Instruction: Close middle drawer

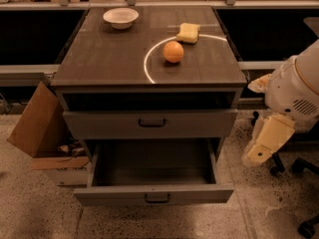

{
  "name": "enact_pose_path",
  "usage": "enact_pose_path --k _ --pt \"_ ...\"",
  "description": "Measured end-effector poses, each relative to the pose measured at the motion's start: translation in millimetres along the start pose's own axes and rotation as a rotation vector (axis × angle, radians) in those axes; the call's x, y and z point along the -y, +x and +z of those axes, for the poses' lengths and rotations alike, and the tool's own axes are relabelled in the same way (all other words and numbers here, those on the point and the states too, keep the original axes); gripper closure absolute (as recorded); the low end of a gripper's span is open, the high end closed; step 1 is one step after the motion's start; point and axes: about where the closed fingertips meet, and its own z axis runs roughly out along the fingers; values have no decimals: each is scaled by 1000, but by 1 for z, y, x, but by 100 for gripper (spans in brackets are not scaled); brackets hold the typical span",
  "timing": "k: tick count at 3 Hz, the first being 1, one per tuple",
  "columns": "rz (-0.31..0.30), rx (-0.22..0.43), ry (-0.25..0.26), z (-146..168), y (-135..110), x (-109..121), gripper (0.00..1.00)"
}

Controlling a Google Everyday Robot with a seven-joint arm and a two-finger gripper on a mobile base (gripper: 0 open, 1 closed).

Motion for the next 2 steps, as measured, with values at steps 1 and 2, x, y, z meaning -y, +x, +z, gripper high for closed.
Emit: enact_pose_path --k 1,2 --pt "-4 -10 -11 10 3 -1 0" --pt "-20 -27 -78 61 22 -8 0"
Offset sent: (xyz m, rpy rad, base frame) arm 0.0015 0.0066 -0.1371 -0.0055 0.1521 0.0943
